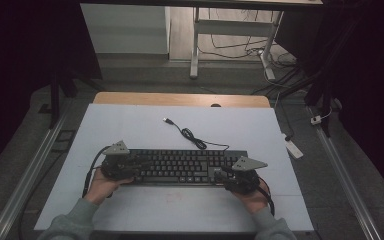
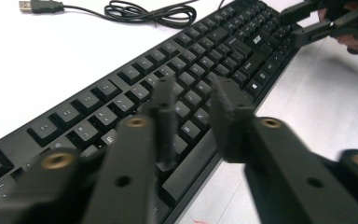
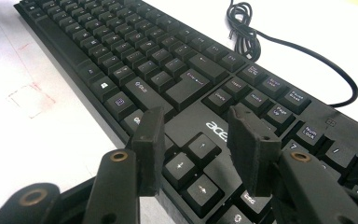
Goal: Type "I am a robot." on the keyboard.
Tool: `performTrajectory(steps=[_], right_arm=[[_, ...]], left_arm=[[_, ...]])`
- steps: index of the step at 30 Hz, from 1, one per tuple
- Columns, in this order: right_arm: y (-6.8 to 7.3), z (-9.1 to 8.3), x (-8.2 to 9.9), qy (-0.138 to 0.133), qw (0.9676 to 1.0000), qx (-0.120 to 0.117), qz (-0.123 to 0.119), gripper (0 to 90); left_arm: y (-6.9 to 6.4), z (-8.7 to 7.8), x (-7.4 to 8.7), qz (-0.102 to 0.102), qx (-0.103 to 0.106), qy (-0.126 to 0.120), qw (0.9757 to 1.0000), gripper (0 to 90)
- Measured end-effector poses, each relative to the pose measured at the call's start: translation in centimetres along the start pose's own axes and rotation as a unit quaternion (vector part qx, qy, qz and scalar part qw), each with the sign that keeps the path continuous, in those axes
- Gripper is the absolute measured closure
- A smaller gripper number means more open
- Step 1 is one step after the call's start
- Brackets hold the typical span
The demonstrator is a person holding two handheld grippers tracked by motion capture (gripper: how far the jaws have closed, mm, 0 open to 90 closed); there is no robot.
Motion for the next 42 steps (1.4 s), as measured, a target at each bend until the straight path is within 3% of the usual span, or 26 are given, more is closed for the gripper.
performTrajectory(steps=[4, 23, 42], right_arm=[[0.0, 0.0, 0.0, 0.0, 1.0, 0.001, 0.0, 56.8], [0.1, 0.3, 0.2, 0.008, 0.9999, 0.004, -0.01, 56.2], [0.2, 0.3, 0.3, 0.011, 0.9999, 0.004, -0.011, 56.0]], left_arm=[[-0.3, 0.7, 0.1, 0.009, 0.0, 0.012, 0.9999, 88.8], [-1.2, 5.2, 1.5, 0.031, 0.008, 0.085, 0.9959, 88.9], [-0.8, 5.9, 2.5, 0.038, -0.009, 0.119, 0.9921, 88.9]])
Point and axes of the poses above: each handheld gripper's, and its own axes: z roughly forward along the jaws, x roughly out of its underside, y roughly to its left, the point moved 7 cm from there along z, roughly forward along the jaws, and after that the axes turned 15 degrees about x, right-handed, at the moved point
